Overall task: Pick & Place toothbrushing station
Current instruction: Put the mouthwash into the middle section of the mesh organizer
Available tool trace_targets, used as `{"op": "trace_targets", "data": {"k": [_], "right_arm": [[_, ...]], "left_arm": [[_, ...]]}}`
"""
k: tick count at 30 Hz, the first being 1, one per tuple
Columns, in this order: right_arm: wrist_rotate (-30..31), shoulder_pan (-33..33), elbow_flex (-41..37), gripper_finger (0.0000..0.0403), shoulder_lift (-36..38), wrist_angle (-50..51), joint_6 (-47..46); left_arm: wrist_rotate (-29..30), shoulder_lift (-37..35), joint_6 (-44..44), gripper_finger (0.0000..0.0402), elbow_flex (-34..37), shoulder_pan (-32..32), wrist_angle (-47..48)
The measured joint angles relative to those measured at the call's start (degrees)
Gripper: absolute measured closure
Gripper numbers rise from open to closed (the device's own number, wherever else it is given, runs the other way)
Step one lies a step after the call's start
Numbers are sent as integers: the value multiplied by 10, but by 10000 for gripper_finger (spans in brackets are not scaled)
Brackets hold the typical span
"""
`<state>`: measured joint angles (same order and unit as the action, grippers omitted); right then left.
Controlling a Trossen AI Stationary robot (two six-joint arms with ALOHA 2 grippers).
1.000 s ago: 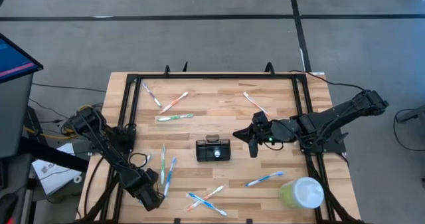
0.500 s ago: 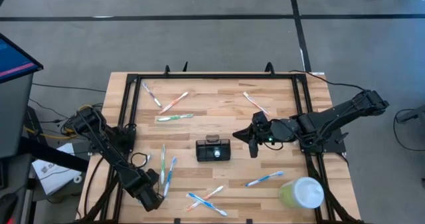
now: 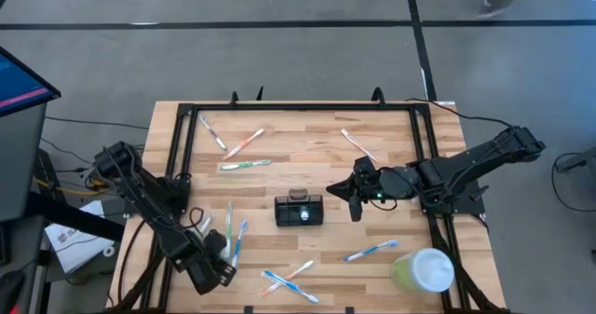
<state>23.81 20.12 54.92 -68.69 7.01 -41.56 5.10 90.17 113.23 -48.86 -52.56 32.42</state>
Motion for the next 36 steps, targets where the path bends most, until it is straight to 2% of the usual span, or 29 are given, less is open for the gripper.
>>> {"op": "trace_targets", "data": {"k": [6, 18, 22, 28, 32, 36], "right_arm": [[0, 0, 0, 403, 0, 0, 0], [0, 0, 0, 403, 0, 0, 0], [0, 0, 0, 403, 0, -1, 0], [0, 0, 0, 403, 0, -3, -9], [-4, 0, 0, 403, 0, -20, -11], [-49, 0, 0, 403, 0, -51, -6]], "left_arm": [[56, -16, 2, 253, 0, 0, 0], [249, -36, -6, 257, -1, 1, -8], [287, -36, -40, 258, -1, 13, -34], [334, -49, -159, 259, -1, 57, -119], [336, -76, -295, 264, -1, 102, -202], [329, -111, -433, 280, -2, 142, -291]]}}
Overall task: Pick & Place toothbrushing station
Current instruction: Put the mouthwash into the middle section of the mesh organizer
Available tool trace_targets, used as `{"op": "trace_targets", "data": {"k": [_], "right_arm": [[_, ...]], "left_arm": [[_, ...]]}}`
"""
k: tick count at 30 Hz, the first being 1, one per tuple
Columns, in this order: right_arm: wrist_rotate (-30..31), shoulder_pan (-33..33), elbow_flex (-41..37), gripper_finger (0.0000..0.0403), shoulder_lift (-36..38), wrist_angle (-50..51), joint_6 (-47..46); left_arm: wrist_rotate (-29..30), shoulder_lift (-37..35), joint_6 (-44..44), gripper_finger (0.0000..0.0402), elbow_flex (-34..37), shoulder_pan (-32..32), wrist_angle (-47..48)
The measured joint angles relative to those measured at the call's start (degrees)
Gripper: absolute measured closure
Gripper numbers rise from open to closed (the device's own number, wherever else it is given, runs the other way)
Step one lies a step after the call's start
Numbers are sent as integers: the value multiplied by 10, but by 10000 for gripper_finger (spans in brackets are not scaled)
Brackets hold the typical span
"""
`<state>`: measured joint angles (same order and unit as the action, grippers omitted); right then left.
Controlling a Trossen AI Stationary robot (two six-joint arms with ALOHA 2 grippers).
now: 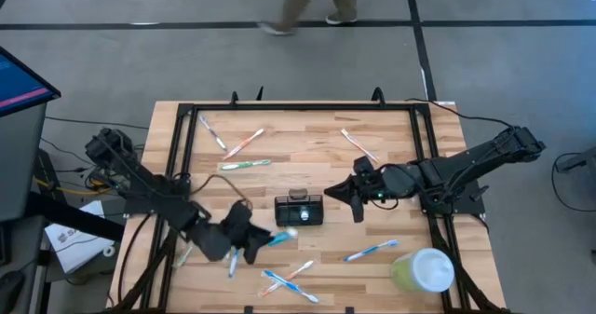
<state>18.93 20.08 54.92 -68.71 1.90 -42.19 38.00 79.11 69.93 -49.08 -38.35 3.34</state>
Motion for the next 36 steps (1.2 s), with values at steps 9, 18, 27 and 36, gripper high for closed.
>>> {"op": "trace_targets", "data": {"k": [9, 18, 27, 36], "right_arm": [[-9, 5, 0, 403, 0, -2, -16], [-9, 21, 0, 403, 0, 15, -18], [-99, 24, 0, 403, 0, 119, 4], [-239, 50, 0, 403, 0, 270, 115]], "left_arm": [[-38, -31, -88, 338, 0, 46, -27], [-75, -13, -92, 379, 1, 45, -27], [-76, -13, -93, 397, 1, 45, -30], [-72, -13, -92, 398, 1, 25, -35]]}}
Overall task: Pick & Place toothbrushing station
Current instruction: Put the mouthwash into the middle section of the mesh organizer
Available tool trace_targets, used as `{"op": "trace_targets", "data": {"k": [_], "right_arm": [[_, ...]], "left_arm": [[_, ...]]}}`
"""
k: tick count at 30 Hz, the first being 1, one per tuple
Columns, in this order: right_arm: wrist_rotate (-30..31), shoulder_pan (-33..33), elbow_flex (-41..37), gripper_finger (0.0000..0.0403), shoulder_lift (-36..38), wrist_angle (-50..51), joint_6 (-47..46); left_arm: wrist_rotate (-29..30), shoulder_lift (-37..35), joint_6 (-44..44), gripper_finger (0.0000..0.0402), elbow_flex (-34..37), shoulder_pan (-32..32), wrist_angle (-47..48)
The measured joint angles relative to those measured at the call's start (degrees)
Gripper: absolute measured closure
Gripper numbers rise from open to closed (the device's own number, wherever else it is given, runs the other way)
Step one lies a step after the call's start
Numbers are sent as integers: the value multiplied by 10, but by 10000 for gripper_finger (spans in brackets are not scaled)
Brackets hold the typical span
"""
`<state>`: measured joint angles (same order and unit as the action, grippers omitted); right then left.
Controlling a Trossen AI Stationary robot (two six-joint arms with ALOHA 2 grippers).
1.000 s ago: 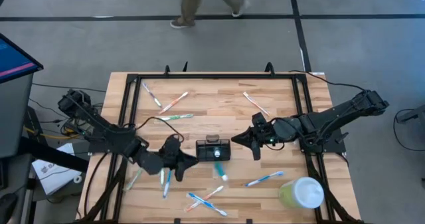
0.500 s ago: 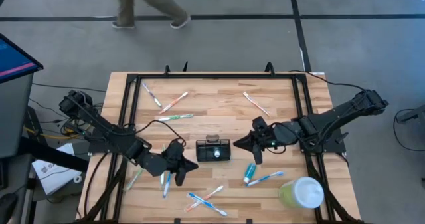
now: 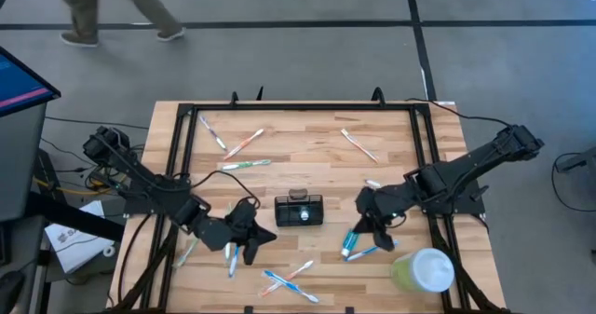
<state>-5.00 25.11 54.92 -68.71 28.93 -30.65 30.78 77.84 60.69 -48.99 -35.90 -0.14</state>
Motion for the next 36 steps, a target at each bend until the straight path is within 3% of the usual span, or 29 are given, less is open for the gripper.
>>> {"op": "trace_targets", "data": {"k": [12, 19, 22, 26, 36], "right_arm": [[-69, -27, 0, 403, -48, 9, 35], [-92, -3, 14, 396, -148, 49, 160], [-84, 9, 41, 370, -188, 97, 242], [-31, 23, 84, 318, -227, 164, 344], [38, 50, 102, 191, -255, 173, 550]], "left_arm": [[64, 0, -7, 398, 0, -17, -5], [78, 0, -17, 398, 0, -15, -20], [95, 0, -8, 398, 0, -15, -31], [134, 0, 27, 398, 0, -16, -33], [205, 0, 46, 398, 0, -16, -43]]}}
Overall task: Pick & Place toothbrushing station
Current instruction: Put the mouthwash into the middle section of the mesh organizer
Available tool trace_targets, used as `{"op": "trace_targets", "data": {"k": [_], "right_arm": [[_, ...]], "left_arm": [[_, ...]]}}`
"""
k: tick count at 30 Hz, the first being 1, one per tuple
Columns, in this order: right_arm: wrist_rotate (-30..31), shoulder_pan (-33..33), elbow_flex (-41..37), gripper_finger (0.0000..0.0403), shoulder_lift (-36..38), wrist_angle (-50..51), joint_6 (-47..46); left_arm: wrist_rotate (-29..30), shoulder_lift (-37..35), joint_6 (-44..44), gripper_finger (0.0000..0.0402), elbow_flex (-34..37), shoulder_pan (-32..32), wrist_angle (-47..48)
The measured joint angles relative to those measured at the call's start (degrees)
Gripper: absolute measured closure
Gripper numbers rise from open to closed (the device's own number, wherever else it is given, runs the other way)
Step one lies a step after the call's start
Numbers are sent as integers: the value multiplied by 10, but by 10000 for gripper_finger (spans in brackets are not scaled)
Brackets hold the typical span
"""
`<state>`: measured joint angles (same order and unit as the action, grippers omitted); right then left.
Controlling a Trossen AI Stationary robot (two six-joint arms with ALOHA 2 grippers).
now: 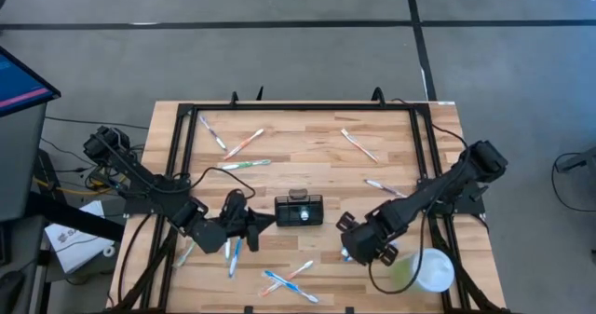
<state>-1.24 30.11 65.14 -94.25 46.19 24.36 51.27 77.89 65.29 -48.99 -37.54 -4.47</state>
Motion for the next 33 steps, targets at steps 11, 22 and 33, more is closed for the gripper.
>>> {"op": "trace_targets", "data": {"k": [11, 22, 33], "right_arm": [[13, -38, -1, 166, -34, -14, 18], [-4, -41, -16, 170, -63, -18, 20], [-3, -56, -72, 170, -58, -62, 21]], "left_arm": [[18, 0, 1, 398, 0, 1, -3], [25, 0, 1, 398, 0, 1, -9], [42, 0, -1, 398, 0, 1, -8]]}}
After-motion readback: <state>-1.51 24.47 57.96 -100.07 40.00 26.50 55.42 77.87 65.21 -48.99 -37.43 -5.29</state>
